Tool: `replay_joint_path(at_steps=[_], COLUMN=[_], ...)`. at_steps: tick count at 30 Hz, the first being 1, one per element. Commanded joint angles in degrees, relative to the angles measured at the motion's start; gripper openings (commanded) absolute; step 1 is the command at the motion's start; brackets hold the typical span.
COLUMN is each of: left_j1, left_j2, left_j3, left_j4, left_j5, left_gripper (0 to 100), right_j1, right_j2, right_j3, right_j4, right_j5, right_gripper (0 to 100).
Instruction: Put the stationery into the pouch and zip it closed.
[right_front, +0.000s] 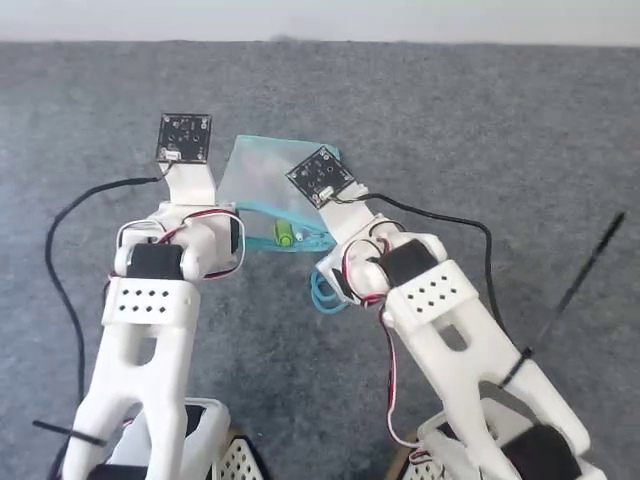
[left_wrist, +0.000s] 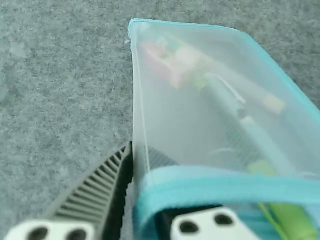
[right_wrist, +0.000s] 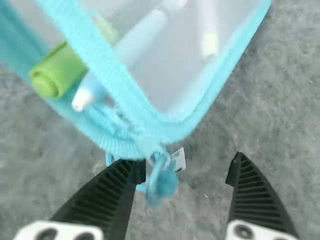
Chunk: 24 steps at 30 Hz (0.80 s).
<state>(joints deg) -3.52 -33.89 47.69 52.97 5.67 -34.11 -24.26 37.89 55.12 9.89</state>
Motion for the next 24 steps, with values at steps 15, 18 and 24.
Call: replay_joint_path(at_steps=[15, 18, 24], left_j1=[-0.09, -0.09, 0.0], left_j2=[0.0, 0.0, 0.0], left_j3=[5.05, 5.05, 5.05], left_j4=[-7.03, -7.03, -7.03], left_j5=[0.62, 0.62, 0.7], left_gripper=[1, 1, 1], right_j1=[-1.19, -5.41, -21.67], right_j2=[-23.25, -28.7, -30.73], right_j3=[-4.22, -4.13, -3.69], right_j4=[8.57, 11.74, 15.78], right_j5=[4.04, 4.04, 10.46], right_gripper=[0.7, 0.7, 0.8])
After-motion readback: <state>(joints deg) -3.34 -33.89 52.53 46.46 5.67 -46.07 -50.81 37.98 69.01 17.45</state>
